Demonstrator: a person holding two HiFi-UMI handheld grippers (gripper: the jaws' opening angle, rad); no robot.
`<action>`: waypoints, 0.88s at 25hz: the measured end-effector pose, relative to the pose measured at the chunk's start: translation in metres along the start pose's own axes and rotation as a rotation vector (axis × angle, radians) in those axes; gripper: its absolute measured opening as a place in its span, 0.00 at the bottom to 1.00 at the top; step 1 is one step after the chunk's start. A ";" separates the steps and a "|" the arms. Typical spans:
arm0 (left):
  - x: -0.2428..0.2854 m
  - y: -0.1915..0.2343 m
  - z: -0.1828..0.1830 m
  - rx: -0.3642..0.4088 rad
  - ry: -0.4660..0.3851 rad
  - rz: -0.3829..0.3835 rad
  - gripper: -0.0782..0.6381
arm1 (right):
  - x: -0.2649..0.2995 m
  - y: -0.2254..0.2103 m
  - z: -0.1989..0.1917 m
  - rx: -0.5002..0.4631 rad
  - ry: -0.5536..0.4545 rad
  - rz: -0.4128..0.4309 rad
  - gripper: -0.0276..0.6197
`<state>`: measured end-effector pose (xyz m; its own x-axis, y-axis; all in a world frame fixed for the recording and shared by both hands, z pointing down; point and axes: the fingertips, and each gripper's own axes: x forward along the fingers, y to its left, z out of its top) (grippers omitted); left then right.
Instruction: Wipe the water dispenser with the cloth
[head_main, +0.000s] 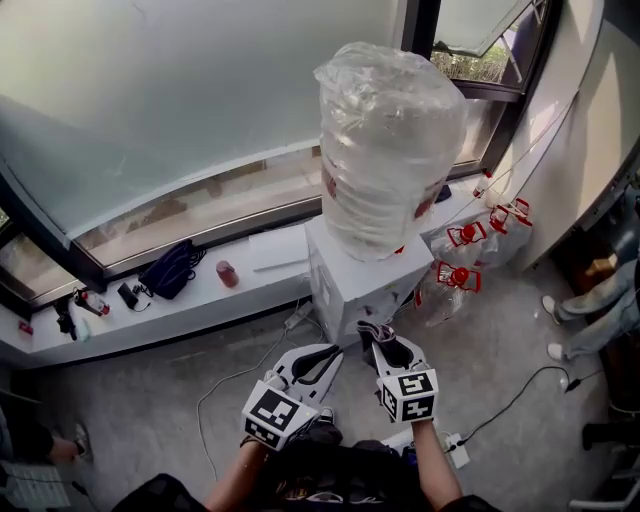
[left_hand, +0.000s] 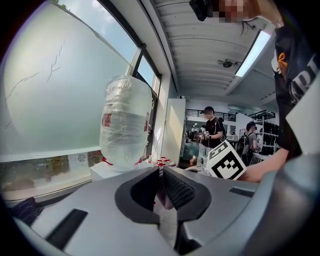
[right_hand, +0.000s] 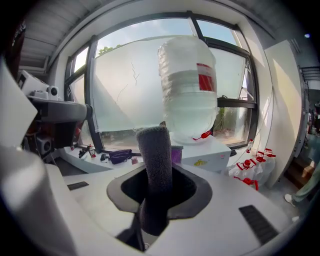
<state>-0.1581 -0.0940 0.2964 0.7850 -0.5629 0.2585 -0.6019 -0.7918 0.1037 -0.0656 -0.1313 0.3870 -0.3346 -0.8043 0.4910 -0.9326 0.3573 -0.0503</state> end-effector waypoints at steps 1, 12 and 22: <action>0.001 0.004 0.001 -0.002 -0.002 0.001 0.14 | 0.009 -0.001 -0.001 -0.012 0.012 0.000 0.20; 0.003 0.014 -0.008 -0.048 0.008 0.089 0.14 | 0.086 -0.021 -0.030 -0.151 0.141 0.090 0.20; 0.027 0.004 0.003 -0.097 0.006 0.232 0.14 | 0.147 -0.061 -0.042 -0.307 0.233 0.187 0.20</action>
<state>-0.1394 -0.1134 0.3006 0.6234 -0.7254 0.2919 -0.7775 -0.6148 0.1327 -0.0522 -0.2517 0.4988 -0.4220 -0.5959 0.6832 -0.7634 0.6401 0.0867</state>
